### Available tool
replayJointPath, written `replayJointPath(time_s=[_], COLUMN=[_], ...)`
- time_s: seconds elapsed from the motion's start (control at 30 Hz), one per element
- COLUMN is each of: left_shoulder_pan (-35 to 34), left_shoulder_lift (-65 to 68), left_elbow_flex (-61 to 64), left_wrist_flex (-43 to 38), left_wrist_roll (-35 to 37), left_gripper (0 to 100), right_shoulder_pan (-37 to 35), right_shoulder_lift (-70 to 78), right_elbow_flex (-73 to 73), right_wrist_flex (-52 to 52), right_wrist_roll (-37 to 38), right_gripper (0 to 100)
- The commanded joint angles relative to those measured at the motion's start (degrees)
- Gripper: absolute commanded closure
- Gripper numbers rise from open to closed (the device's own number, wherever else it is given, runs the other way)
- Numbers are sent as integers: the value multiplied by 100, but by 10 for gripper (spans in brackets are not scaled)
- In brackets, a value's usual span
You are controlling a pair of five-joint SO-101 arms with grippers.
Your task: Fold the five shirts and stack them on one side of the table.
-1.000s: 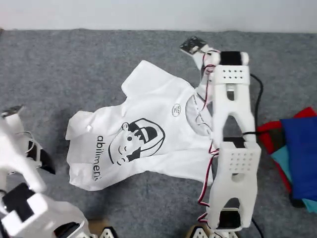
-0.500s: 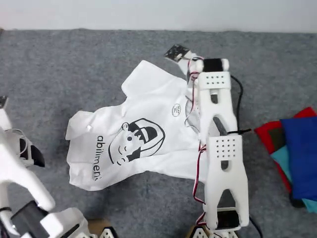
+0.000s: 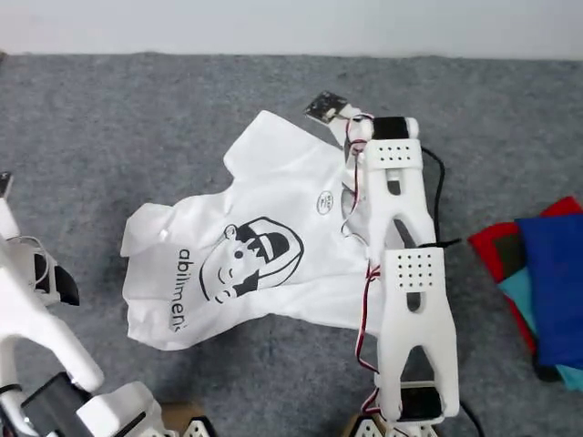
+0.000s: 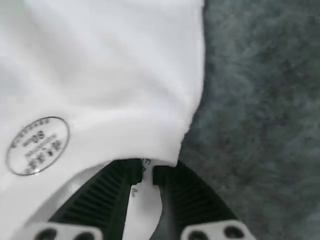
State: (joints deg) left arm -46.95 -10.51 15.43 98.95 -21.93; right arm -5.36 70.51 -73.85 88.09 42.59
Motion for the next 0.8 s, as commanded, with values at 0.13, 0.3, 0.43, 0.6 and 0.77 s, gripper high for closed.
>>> replayJointPath(time_s=[0.13, 0.3, 0.43, 0.6, 0.77], left_shoulder_pan=[-9, -9, 0, 0, 9], left_shoulder_lift=[-246, -211, -237, -246, -246], left_elbow_flex=[-180, -180, 22, 470, 497], left_wrist_flex=[185, 185, 185, 185, 185], left_wrist_roll=[79, 62, 53, 53, 44], left_gripper=[822, 822, 822, 822, 822], right_shoulder_pan=[734, 1218, 1543, 1745, 1516], right_shoulder_lift=[-13, -4, -31, -66, -365], right_elbow_flex=[-299, -299, -299, -308, -967], right_wrist_flex=[-145, -163, -154, 31, 1024], right_wrist_roll=[44, 44, 44, -44, -123], right_gripper=[991, 991, 991, 883, 530])
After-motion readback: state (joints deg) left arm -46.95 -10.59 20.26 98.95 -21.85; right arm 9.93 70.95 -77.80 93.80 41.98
